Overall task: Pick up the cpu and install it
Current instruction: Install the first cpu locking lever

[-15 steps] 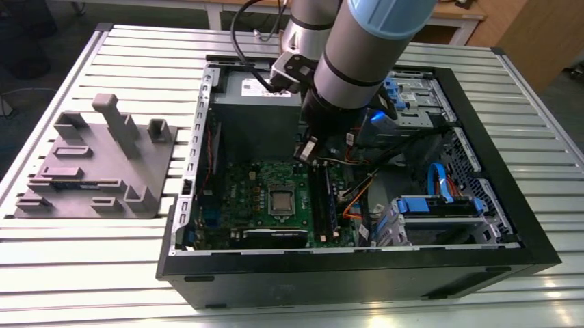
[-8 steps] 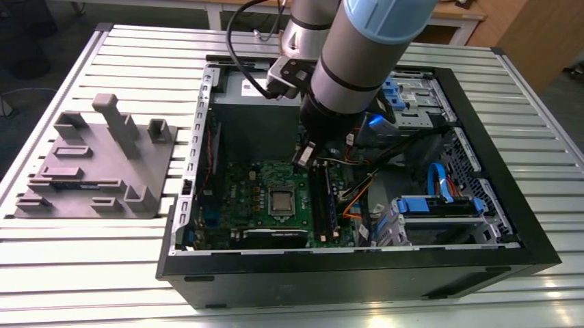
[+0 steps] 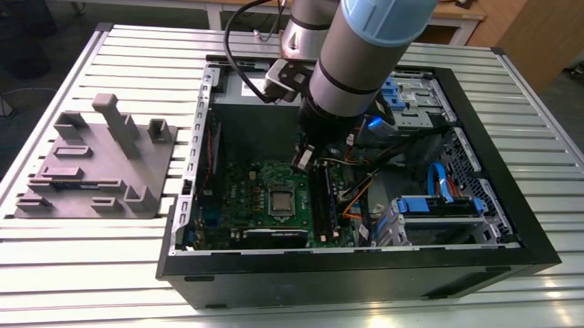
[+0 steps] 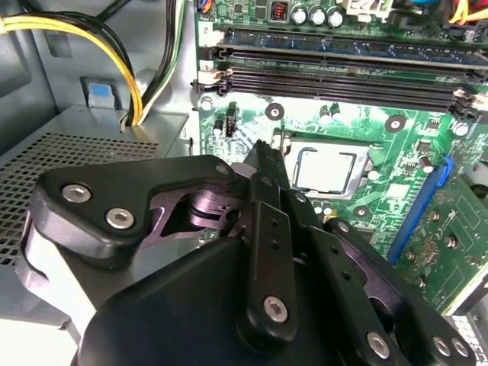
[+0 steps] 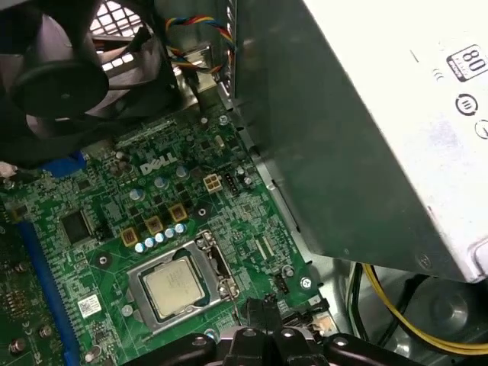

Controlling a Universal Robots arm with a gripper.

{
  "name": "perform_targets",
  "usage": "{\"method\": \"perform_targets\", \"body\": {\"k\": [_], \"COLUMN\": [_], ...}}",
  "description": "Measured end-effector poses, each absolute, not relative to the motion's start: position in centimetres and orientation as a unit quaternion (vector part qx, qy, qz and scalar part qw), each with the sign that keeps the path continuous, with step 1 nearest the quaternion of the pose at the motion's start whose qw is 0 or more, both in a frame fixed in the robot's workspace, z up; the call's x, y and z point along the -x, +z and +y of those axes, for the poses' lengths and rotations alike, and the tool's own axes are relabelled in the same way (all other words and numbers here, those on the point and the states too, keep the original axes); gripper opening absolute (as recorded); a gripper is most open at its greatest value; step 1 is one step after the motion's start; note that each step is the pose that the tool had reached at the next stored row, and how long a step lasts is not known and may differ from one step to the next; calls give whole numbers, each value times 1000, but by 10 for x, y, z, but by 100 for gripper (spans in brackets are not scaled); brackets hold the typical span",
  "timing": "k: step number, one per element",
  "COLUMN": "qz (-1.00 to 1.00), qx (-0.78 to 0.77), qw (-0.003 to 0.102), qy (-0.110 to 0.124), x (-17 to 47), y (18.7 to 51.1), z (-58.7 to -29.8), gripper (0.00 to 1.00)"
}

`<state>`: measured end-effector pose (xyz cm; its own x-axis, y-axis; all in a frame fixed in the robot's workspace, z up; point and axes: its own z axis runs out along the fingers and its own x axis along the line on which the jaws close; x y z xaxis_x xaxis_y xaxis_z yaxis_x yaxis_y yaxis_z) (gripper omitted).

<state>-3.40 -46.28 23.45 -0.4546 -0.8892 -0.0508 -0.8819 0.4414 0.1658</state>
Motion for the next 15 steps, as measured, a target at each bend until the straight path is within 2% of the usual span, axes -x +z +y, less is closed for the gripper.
{"method": "perform_targets", "body": {"k": [6, 15], "qz": [-833, -831], "qx": [-547, -550], "qw": [16, 16], "qy": [-79, -79], "x": [34, 36], "y": [234, 234], "z": [-464, -466], "gripper": [10, 10]}}
